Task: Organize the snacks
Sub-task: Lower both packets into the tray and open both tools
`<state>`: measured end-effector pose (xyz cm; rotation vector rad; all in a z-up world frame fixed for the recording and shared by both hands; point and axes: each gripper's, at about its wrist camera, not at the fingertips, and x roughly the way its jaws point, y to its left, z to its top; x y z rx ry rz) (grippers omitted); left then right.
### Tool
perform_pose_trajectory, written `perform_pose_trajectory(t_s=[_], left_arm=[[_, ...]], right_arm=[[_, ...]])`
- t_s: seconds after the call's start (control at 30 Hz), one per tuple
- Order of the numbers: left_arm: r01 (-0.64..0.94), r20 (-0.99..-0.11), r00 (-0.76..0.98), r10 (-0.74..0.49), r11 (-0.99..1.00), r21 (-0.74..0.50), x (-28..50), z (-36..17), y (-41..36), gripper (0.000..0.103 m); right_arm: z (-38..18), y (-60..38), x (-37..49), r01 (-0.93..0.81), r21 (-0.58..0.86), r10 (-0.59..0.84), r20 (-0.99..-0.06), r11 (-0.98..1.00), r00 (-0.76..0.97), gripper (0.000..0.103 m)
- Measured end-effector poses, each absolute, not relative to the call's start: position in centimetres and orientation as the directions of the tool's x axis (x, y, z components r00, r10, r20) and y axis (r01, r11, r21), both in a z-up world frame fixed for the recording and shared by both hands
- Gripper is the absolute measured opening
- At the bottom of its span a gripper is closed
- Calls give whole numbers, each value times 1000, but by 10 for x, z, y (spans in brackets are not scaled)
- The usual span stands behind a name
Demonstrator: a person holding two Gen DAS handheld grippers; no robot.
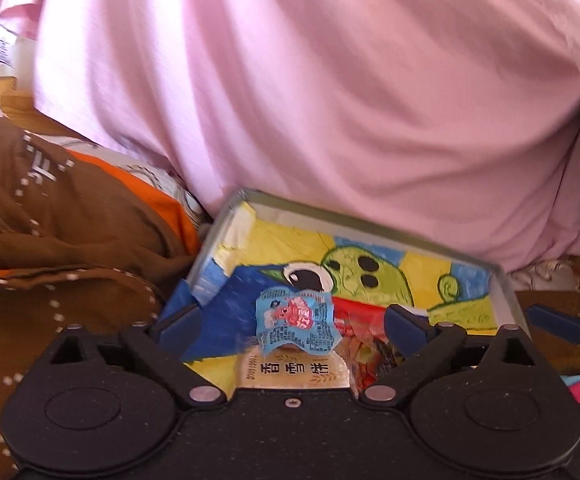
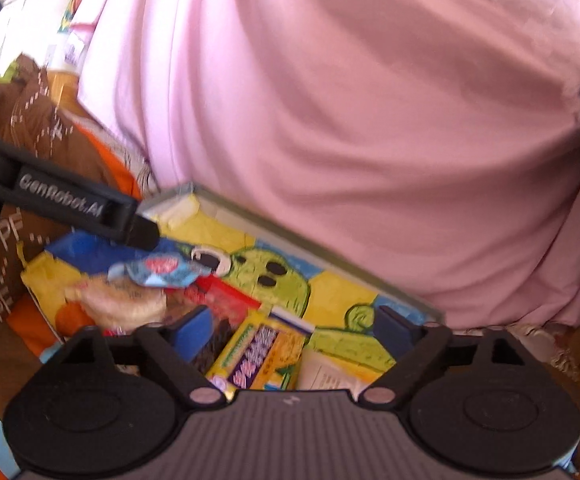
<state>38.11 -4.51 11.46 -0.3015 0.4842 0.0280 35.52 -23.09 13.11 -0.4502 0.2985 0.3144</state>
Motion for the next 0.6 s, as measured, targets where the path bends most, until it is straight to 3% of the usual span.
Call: perform_pose_trajectory(t_s=[0.37,0.6], left_arm=[[-52,-388,919,-66,957,-286,329,147,-32,102],[-81,-403,913,-62,941,-328,301,149,-20,102]], right_arm=[[171,-218,310,-304,-348,203,-299,887,932,102],[185,-221,289,-257,-314,168,-281,914,945,103]])
